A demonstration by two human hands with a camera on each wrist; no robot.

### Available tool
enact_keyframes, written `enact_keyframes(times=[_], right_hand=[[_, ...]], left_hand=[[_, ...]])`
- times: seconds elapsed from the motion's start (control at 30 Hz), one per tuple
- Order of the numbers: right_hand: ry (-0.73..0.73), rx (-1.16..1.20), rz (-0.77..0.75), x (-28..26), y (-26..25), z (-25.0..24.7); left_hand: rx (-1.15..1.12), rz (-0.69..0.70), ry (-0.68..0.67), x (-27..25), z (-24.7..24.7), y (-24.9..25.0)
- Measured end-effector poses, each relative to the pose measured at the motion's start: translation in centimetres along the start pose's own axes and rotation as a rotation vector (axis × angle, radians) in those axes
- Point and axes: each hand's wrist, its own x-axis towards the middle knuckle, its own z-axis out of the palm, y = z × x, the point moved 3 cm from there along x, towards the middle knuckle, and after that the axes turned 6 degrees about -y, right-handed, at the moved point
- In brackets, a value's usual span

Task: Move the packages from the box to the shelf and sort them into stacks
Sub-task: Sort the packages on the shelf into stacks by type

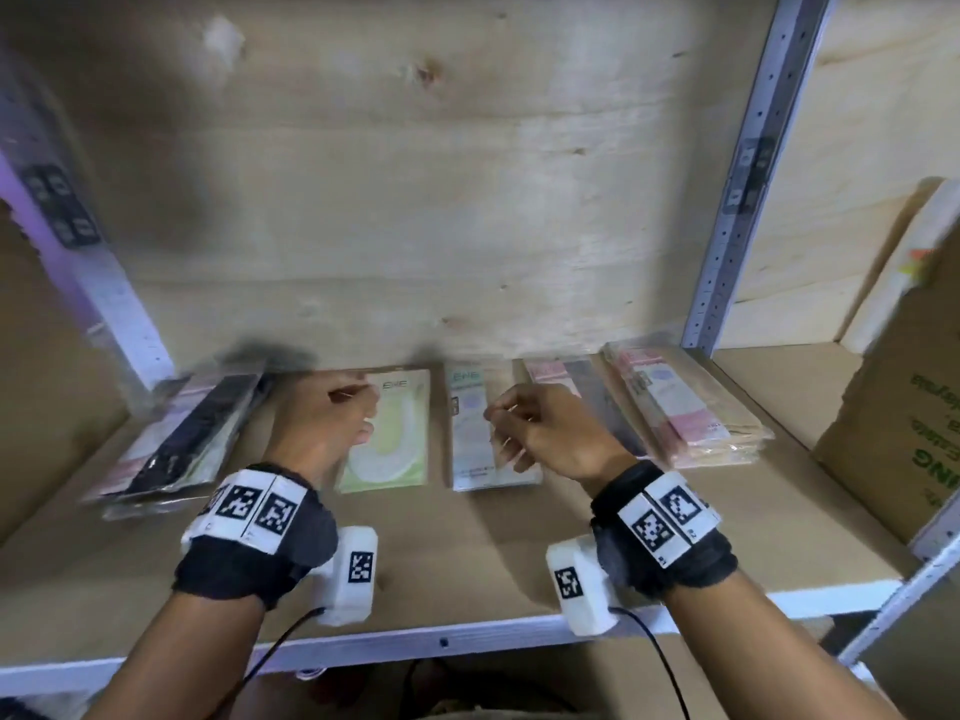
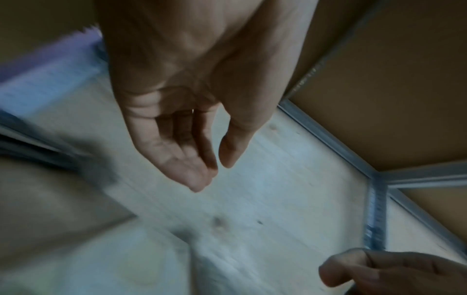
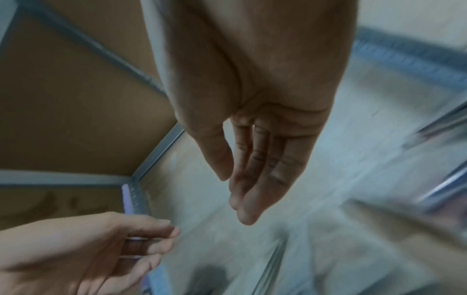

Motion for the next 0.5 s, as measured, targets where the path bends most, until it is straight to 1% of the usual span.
enact_keyframes(times=[0.13,0.2,0.27,0.33,0.4,0.5], right_hand=[[-0.208,0.045,0.038,4.2,-3.1,8.2],[-0.280,0.017,0.060,6.7,-4.7,12.5],[-0.319,-0.046,0.093,9.2,-6.2,16.4],[-0.342,-0.108,0.130,11.5,-7.4,19.7],[-0.349,-0.086,0.158,13.5,-8.5,23.3],[-0.284,-0.129,0.146,16.0,-9.5,27.5]], left_hand=[[0.010,-0.063,0.130,-0.4,-8.1,-2.7],[0.007,-0.090,0.201,-0.5,-11.7,-3.7],[-0.051,-0.139,0.245,-0.4,-14.9,-4.8],[-0.053,-0.170,0.261,-0.6,-17.1,-5.9],[-0.013,-0.172,0.265,-1.3,-19.2,-7.0],[-0.020,-0.200,0.266,-2.1,-21.5,-8.1]])
